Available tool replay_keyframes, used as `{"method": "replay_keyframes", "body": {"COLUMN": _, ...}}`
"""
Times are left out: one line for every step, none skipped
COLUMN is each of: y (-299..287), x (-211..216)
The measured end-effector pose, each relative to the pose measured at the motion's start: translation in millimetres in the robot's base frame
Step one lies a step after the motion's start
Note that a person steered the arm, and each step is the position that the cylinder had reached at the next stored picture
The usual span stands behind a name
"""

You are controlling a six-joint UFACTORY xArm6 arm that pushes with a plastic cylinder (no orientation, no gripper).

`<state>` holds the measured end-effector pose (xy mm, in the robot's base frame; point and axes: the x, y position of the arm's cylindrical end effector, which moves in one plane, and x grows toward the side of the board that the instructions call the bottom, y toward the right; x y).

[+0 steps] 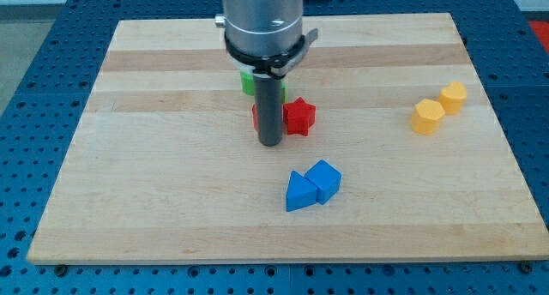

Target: Push the red star into the green star

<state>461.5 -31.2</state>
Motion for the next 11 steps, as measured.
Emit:
{"method": "replay_keyframes", "body": {"y": -13.8, "x": -5.5}}
{"method": "replay_keyframes", "body": {"y": -20.2, "x": -22.1}}
{"method": "replay_keyframes", "body": {"y": -27.2, "x": -31.2}}
{"method": "replay_keyframes", "body": {"y": -32.8, "x": 5.0}}
{"method": "replay_keyframes", "body": {"y": -5.6, "x": 26.0}}
{"method": "replay_keyframes", "body": {"y": 28.7, "x": 17.5}}
{"method": "replay_keyframes", "body": {"y": 56.2, "x": -5.8}}
{"method": "replay_keyframes", "body": {"y": 55.1, "x": -34.7}}
{"method": "replay_keyframes", "body": {"y": 50.4, "x": -54.2}}
{"method": "replay_keyframes", "body": {"y": 53.1, "x": -54.2}}
{"method": "replay_keyframes", "body": {"y": 65.9, "x": -47.9}}
